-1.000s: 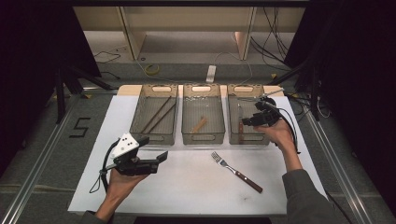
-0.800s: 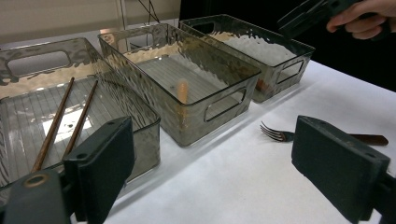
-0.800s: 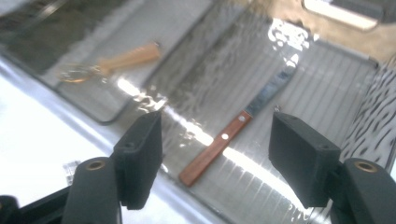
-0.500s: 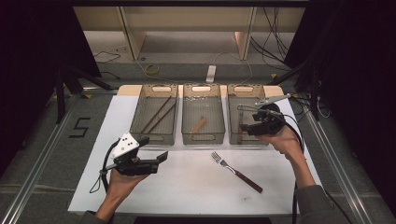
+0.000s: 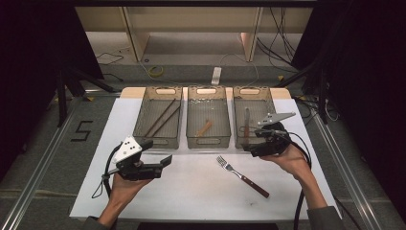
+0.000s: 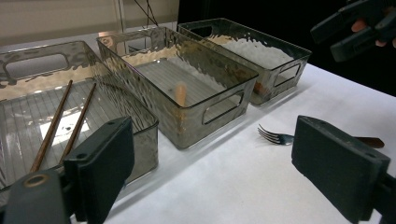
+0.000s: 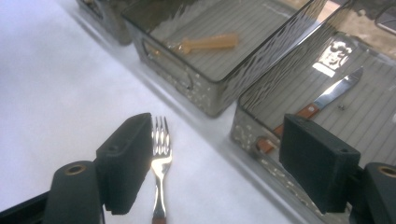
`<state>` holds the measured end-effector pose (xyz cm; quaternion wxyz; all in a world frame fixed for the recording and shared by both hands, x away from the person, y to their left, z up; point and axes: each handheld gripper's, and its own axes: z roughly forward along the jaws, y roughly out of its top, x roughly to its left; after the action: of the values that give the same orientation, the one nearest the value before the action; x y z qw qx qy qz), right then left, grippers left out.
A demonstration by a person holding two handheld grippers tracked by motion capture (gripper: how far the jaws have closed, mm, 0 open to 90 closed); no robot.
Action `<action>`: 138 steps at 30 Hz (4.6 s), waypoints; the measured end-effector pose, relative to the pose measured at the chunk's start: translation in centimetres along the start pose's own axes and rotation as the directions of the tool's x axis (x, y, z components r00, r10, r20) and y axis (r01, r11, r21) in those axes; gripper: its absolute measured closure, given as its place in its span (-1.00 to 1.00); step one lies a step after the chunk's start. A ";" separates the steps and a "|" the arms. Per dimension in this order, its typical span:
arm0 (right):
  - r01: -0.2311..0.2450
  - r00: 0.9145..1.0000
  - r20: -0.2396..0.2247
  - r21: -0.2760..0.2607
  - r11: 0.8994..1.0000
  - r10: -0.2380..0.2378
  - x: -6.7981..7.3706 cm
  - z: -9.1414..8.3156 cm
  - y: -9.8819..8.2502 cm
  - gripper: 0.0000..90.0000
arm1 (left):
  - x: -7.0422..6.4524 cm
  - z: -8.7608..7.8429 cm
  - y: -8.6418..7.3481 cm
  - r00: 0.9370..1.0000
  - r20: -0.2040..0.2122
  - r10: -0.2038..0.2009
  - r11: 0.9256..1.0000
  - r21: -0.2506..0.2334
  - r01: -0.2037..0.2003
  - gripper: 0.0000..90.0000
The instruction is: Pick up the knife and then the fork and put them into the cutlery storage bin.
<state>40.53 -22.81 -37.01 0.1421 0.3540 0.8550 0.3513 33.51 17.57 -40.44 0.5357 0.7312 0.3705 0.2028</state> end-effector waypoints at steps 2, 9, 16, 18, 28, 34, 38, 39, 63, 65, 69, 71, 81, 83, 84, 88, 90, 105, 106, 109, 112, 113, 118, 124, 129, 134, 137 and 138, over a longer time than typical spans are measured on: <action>0.003 1.000 -0.006 0.000 1.000 -0.003 0.3 0.0 -0.2 -0.41 | 0.0 0.0 0.0 1.000 0.000 0.001 1.000 -0.001 -0.001 -0.72; 0.030 0.999 -0.015 0.044 0.999 -0.029 1.2 0.6 -1.3 -0.43 | 0.0 0.0 0.0 1.000 0.002 -0.001 1.000 -0.003 0.001 -0.72; 0.038 0.999 -0.031 0.092 0.995 -0.036 1.8 1.1 -2.1 -0.45 | 0.1 -0.1 0.0 1.000 0.000 0.000 1.000 -0.006 0.000 -0.72; 0.041 0.999 -0.034 0.106 0.994 -0.038 2.0 1.2 -2.3 -0.45 | 0.0 -0.1 0.0 1.000 0.000 0.000 1.000 -0.007 0.000 -0.72; 0.073 0.997 -0.052 0.233 0.970 -0.062 2.8 1.9 -4.5 -0.45 | 0.1 -0.2 0.1 1.000 0.002 -0.004 1.000 -0.009 0.004 -0.73; 0.082 0.996 -0.065 0.306 0.949 -0.065 3.1 2.6 -5.4 -0.27 | 0.0 -0.2 0.1 1.000 0.002 -0.002 1.000 -0.012 0.002 -0.73; 0.102 0.994 -0.067 0.356 0.929 -0.083 3.4 3.4 -6.0 -0.11 | 0.1 -0.2 0.1 1.000 0.002 0.000 1.000 -0.012 0.000 -0.73; 0.111 0.993 -0.069 0.364 0.925 -0.092 3.5 3.6 -6.1 -0.07 | 0.0 -0.2 0.1 1.000 0.002 0.000 1.000 -0.012 0.000 -0.73; 0.182 0.983 -0.100 0.466 0.866 -0.153 4.2 5.5 -6.7 0.59 | 0.0 -0.1 0.1 1.000 0.003 0.005 1.000 -0.008 -0.005 -0.73; 0.180 0.983 -0.104 0.467 0.865 -0.149 4.2 5.5 -6.7 0.61 | 0.0 -0.1 0.1 1.000 0.003 0.005 1.000 -0.006 -0.005 -0.73; 0.175 0.984 -0.108 0.470 0.865 -0.141 4.0 5.6 -6.7 0.63 | -0.1 -0.1 0.1 1.000 0.004 0.006 1.000 -0.008 -0.006 -0.73; 0.170 0.985 -0.112 0.474 0.864 -0.133 3.9 5.6 -6.6 0.65 | -0.1 -0.1 0.1 1.000 0.003 0.008 1.000 -0.007 -0.008 -0.73; 0.187 0.982 -0.102 0.491 0.851 -0.157 4.2 5.8 -6.4 0.71 | -0.1 -0.1 0.0 1.000 0.002 0.008 1.000 -0.005 -0.008 -0.73; 0.184 0.983 -0.102 0.486 0.854 -0.154 4.2 5.8 -6.4 0.71 | -0.1 -0.1 0.0 1.000 0.002 0.009 1.000 -0.005 -0.009 -0.73; 0.173 0.985 -0.096 0.483 0.858 -0.145 4.2 5.7 -6.4 0.71 | -0.1 -0.1 0.0 1.000 0.002 0.009 1.000 -0.005 -0.009 -0.73; 0.171 0.985 -0.098 0.475 0.863 -0.141 4.1 5.6 -6.5 0.71 | -0.1 -0.1 0.0 1.000 0.003 0.008 1.000 -0.005 -0.008 -0.73; 0.171 0.985 -0.101 0.470 0.866 -0.139 4.0 5.4 -6.4 0.71 | -0.1 -0.1 0.0 1.000 0.003 0.009 1.000 -0.005 -0.009 -0.73; 0.138 0.989 -0.093 0.369 0.919 -0.112 3.0 3.6 -5.7 0.71 | 0.0 -0.2 0.0 1.000 0.000 0.005 1.000 -0.011 -0.005 -0.73; 0.134 0.990 -0.092 0.362 0.922 -0.108 3.0 3.5 -5.6 0.71 | 0.0 -0.2 0.0 1.000 0.000 0.005 1.000 -0.011 -0.005 -0.73; 0.122 0.991 -0.091 0.336 0.934 -0.097 2.6 3.1 -5.4 0.71 | -0.1 -0.2 0.0 1.000 0.001 0.001 1.000 -0.012 -0.001 -0.73; 0.108 0.993 -0.087 0.310 0.945 -0.085 2.2 2.7 -5.1 0.72 | 0.0 -0.2 0.0 1.000 0.001 0.001 1.000 -0.015 -0.001 -0.73; 0.099 0.993 -0.085 0.296 0.950 -0.077 2.0 2.5 -5.0 0.71 | 0.0 -0.2 0.0 1.000 0.000 0.001 1.000 -0.015 -0.001 -0.73; 0.073 0.995 -0.077 0.234 0.969 -0.057 1.1 1.7 -4.1 0.71 | 0.0 -0.2 -0.1 1.000 0.002 -0.006 1.000 -0.017 0.006 -0.73; 0.052 0.998 -0.048 0.166 0.985 -0.044 -0.1 0.8 -2.5 0.71 | 0.1 -0.2 -0.1 1.000 0.002 -0.006 1.000 -0.021 0.006 -0.73; 0.023 0.999 -0.026 0.119 0.993 -0.020 -1.1 0.4 -1.3 0.71 | 0.1 -0.2 -0.1 1.000 0.001 -0.007 1.000 -0.025 0.007 -0.73; -0.004 1.000 -0.011 0.082 0.997 0.005 -2.0 0.3 -0.3 0.71 | 0.1 -0.2 -0.1 1.000 0.002 -0.009 1.000 -0.028 0.009 -0.73; -0.018 1.000 0.000 0.068 0.998 0.018 -2.6 0.4 0.4 0.71 | 0.1 -0.2 -0.1 1.000 0.001 -0.010 1.000 -0.028 0.010 -0.73; -0.030 1.000 0.008 0.067 0.997 0.029 -2.8 0.4 0.6 0.71 | 0.1 -0.2 0.0 1.000 0.001 -0.010 1.000 -0.029 0.010 -0.73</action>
<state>43.07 -24.26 -36.88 0.1278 0.3723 0.8606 0.3230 33.37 17.78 -40.41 0.5476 0.7214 0.3711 0.2051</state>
